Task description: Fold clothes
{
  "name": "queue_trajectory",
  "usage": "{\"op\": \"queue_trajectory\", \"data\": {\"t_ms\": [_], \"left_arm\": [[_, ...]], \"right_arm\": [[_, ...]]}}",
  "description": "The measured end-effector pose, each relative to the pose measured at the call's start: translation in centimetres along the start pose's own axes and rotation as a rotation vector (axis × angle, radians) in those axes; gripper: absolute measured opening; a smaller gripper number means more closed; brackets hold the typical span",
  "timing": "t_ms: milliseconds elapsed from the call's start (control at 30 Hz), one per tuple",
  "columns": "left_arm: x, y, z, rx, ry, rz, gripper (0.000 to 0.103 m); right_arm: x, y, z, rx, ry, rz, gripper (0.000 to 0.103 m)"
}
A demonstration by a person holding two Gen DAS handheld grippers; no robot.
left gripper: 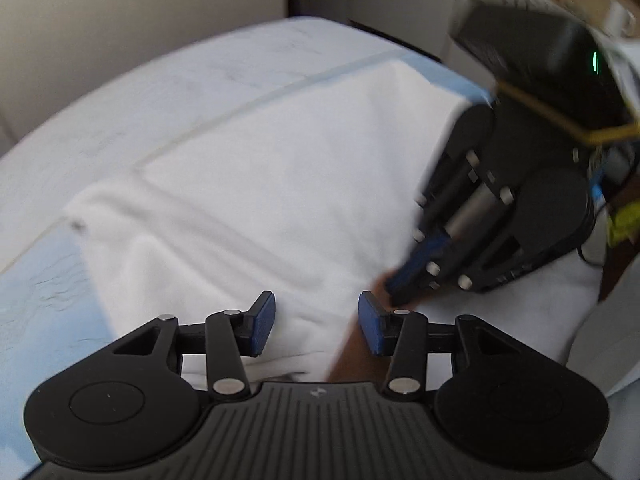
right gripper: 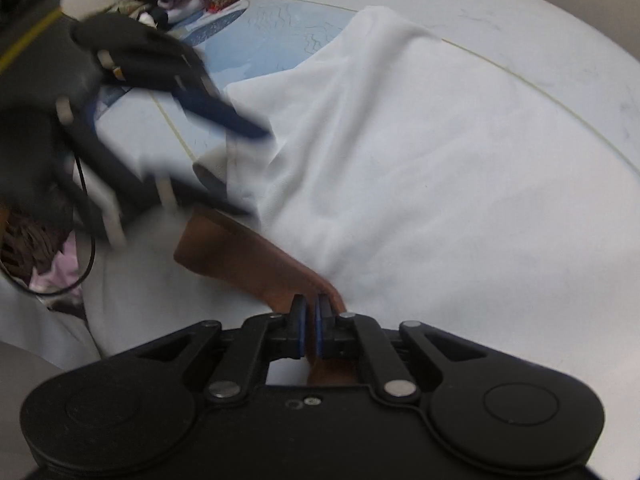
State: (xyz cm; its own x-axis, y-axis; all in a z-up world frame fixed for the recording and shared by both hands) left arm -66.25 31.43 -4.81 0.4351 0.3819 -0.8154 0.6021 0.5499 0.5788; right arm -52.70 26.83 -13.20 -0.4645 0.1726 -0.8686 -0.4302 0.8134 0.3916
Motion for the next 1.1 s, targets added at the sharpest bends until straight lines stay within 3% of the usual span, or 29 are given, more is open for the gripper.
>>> {"op": "queue_trajectory", "data": {"t_ms": [67, 167, 333, 533, 567, 667, 867, 900, 933, 967, 1100], "left_arm": [[-1.1, 0.3, -3.0, -0.111, 0.078, 0.035, 0.062], [0.0, 0.1, -7.2, -0.262, 0.159, -0.015, 0.066], [3.7, -1.4, -9.8, -0.404, 0.189, -0.131, 0.066], [4.8, -1.6, -10.1, -0.549, 0.151, -0.177, 0.068], [4.9, -1.5, -10.2, -0.578, 0.143, -0.177, 0.073], [5.5, -1.1, -10.1, -0.595, 0.153, -0.168, 0.078], [6.8, 0.1, -9.8, -0.656, 0.174, -0.116, 0.078], [6.8, 0.2, -9.7, -0.673, 0.175, -0.102, 0.072], [6.7, 0.2, -9.5, -0.681, 0.181, -0.087, 0.044], [6.6, 0.2, -9.3, -0.682, 0.189, -0.075, 0.028], [5.8, 1.1, -7.9, -0.622, 0.215, -0.01, 0.018]], "right_arm": [[0.0, 0.0, 0.2, 0.005, 0.01, 0.004, 0.103], [-0.1, 0.0, 0.4, 0.006, 0.019, 0.006, 0.103], [0.0, -0.1, 0.5, 0.005, 0.027, 0.007, 0.103], [0.0, -0.8, 0.7, 0.011, 0.041, 0.015, 0.103], [0.0, -0.9, 0.8, 0.011, 0.043, 0.016, 0.103], [-0.2, -0.9, 0.9, 0.011, 0.05, 0.021, 0.103], [-0.3, -1.1, 1.2, 0.01, 0.059, 0.025, 0.103], [-0.3, -1.1, 1.2, 0.012, 0.061, 0.026, 0.103], [-0.4, -1.1, 1.3, 0.012, 0.062, 0.027, 0.103], [-0.4, -1.2, 1.3, 0.012, 0.064, 0.027, 0.103], [-0.4, -1.2, 1.5, 0.011, 0.071, 0.028, 0.103]]}}
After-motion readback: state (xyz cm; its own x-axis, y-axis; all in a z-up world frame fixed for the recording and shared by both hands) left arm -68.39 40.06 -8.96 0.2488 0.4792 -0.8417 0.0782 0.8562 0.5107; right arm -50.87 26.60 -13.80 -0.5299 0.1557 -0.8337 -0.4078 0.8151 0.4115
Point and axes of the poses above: each gripper's, at about its wrist camera, not at the fingertips, and x roughly the way its jaws point, z to its right, y to its top, the point moved 4 cm from there along x, roughly the way its jaws point, and after that the axes turned 1 degree about y, right-handed, at the moved point
